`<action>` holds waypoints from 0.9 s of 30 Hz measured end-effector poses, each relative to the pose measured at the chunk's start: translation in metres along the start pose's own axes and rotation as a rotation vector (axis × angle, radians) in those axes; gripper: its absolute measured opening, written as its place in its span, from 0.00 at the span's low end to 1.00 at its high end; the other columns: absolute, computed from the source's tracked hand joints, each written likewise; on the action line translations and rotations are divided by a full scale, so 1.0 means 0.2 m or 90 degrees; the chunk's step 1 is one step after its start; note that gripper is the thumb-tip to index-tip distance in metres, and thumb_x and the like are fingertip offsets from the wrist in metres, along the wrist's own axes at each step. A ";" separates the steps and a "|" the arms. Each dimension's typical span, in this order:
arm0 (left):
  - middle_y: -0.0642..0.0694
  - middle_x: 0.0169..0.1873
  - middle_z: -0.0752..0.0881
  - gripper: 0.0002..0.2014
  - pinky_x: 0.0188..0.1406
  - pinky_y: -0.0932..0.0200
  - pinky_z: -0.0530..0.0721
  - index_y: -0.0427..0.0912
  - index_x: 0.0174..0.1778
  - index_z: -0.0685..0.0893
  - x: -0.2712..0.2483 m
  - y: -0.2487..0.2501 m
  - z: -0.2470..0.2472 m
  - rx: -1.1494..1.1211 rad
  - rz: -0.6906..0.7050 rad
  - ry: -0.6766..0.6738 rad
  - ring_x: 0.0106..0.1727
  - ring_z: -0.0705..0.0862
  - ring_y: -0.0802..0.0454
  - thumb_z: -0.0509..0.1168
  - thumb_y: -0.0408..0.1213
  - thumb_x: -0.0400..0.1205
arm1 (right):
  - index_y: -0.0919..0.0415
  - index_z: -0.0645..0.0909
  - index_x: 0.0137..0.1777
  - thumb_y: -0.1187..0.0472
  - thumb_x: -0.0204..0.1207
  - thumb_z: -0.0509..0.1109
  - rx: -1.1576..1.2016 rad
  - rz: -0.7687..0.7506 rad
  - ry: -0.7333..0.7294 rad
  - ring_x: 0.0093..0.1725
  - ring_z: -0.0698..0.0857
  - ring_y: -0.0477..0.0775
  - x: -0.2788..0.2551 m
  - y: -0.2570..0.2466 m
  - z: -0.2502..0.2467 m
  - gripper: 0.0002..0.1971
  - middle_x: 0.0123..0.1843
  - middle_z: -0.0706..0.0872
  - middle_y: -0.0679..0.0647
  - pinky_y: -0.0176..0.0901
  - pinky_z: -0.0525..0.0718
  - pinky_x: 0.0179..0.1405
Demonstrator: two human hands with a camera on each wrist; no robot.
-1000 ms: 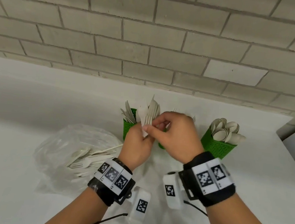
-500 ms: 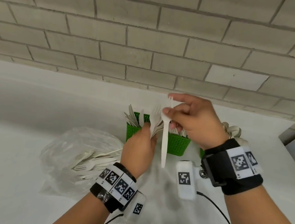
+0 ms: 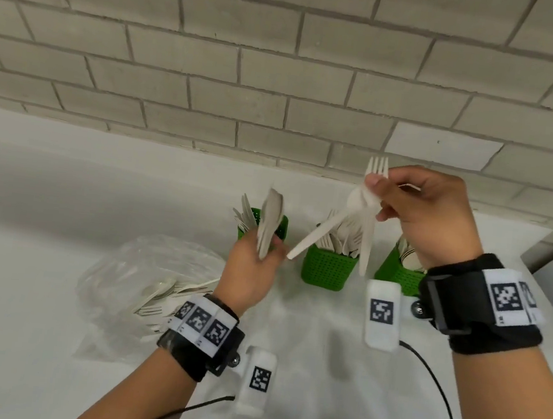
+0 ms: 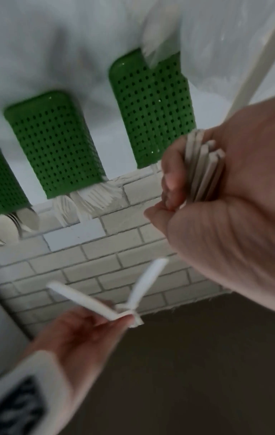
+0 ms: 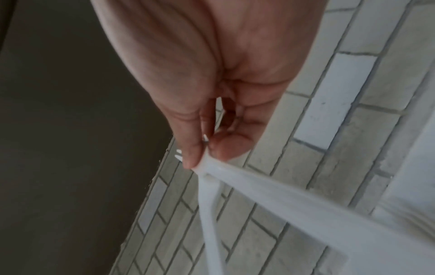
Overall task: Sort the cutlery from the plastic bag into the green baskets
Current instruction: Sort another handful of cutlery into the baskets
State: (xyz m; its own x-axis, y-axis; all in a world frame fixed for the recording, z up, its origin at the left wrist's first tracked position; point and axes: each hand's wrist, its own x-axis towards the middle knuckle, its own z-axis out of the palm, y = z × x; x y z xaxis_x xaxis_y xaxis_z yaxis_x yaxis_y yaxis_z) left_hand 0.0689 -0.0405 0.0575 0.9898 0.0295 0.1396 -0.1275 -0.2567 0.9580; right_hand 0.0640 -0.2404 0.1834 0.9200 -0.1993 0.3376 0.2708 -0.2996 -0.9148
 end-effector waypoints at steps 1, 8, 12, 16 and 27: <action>0.49 0.30 0.80 0.04 0.30 0.63 0.77 0.38 0.44 0.82 0.01 0.01 -0.01 -0.057 -0.028 0.016 0.29 0.78 0.57 0.67 0.33 0.83 | 0.62 0.89 0.42 0.60 0.74 0.78 -0.003 0.002 -0.004 0.26 0.80 0.47 0.00 0.01 -0.02 0.05 0.33 0.87 0.53 0.38 0.81 0.27; 0.56 0.25 0.86 0.03 0.26 0.71 0.74 0.39 0.47 0.89 -0.03 0.17 0.02 -0.244 -0.014 -0.140 0.23 0.79 0.66 0.71 0.34 0.80 | 0.58 0.90 0.42 0.62 0.76 0.76 -0.015 -0.001 -0.059 0.27 0.83 0.51 -0.07 0.10 0.03 0.03 0.33 0.90 0.54 0.44 0.84 0.32; 0.47 0.38 0.92 0.07 0.42 0.62 0.79 0.47 0.38 0.91 -0.03 0.13 0.04 -0.213 -0.005 -0.148 0.37 0.87 0.59 0.72 0.34 0.80 | 0.56 0.90 0.49 0.66 0.75 0.76 0.065 -0.002 -0.026 0.32 0.86 0.56 -0.09 0.16 0.05 0.06 0.40 0.92 0.57 0.50 0.88 0.38; 0.45 0.38 0.92 0.09 0.47 0.51 0.80 0.48 0.35 0.91 -0.01 0.09 0.01 -0.264 -0.027 -0.079 0.38 0.86 0.54 0.72 0.32 0.80 | 0.59 0.87 0.56 0.65 0.61 0.80 0.248 0.077 0.004 0.29 0.85 0.49 -0.09 0.19 0.01 0.21 0.30 0.89 0.51 0.42 0.89 0.37; 0.49 0.20 0.79 0.06 0.16 0.67 0.67 0.36 0.47 0.89 -0.02 0.08 0.04 -0.253 -0.059 -0.100 0.17 0.68 0.58 0.70 0.36 0.82 | 0.64 0.86 0.39 0.72 0.70 0.77 0.170 0.048 0.009 0.26 0.85 0.50 -0.08 0.17 0.06 0.04 0.32 0.90 0.54 0.39 0.86 0.28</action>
State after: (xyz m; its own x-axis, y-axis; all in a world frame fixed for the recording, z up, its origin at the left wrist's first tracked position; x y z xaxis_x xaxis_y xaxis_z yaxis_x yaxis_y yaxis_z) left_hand 0.0632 -0.0531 0.0711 0.9920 -0.1209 0.0375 -0.0212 0.1330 0.9909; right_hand 0.0623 -0.2355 0.1452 0.9368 -0.2255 0.2676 0.2686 -0.0268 -0.9629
